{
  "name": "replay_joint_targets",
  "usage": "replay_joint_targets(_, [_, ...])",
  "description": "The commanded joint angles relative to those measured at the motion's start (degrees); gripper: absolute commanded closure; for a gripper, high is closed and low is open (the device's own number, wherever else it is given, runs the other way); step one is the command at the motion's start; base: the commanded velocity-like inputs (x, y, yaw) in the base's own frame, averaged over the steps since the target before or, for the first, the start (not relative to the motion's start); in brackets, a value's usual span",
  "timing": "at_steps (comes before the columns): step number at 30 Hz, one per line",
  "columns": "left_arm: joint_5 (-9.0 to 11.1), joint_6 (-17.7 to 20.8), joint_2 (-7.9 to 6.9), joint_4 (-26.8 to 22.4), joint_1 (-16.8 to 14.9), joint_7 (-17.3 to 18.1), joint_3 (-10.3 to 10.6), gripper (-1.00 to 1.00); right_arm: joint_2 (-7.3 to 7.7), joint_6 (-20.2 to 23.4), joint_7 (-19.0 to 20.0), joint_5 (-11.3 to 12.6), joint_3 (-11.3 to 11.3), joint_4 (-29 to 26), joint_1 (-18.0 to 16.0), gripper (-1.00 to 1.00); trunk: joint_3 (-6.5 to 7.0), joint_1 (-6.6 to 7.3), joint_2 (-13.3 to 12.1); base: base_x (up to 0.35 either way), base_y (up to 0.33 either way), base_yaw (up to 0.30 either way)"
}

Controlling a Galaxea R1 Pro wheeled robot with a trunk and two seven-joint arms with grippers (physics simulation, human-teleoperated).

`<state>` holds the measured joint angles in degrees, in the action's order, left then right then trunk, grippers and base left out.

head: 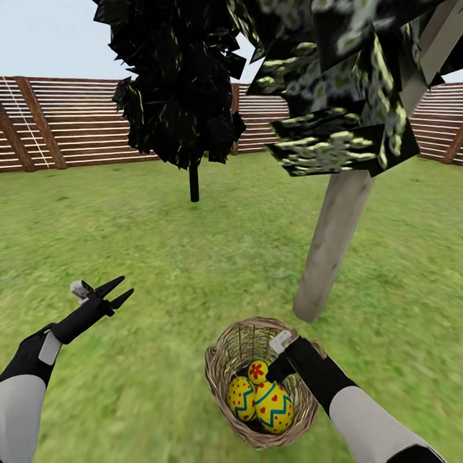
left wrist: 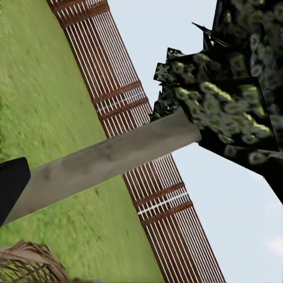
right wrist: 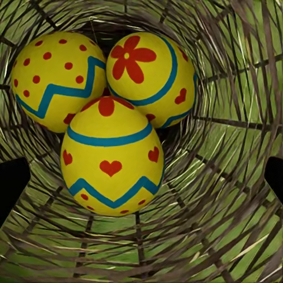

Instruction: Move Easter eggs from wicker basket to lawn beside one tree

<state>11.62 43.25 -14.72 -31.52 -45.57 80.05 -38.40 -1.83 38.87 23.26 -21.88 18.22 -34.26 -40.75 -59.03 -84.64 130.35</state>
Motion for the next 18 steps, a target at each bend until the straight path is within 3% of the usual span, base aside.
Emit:
replay_joint_targets(1, [-0.02,0.60,0.00,0.03,-0.04,0.19,-0.09,-1.00,0.00,0.17,0.46,-0.64,0.06,-0.12,-0.03,-1.00,-0.23,-0.21,0.44,0.000,0.000,0.000])
replay_joint_targets(18, [-0.02,0.60,-1.09,0.15,-0.04,0.19,-0.03,-1.00,-0.72,0.31,1.25,-0.76,0.26,0.58,-0.36,-1.00,-3.29,-3.95,7.26,0.000,0.000,0.000])
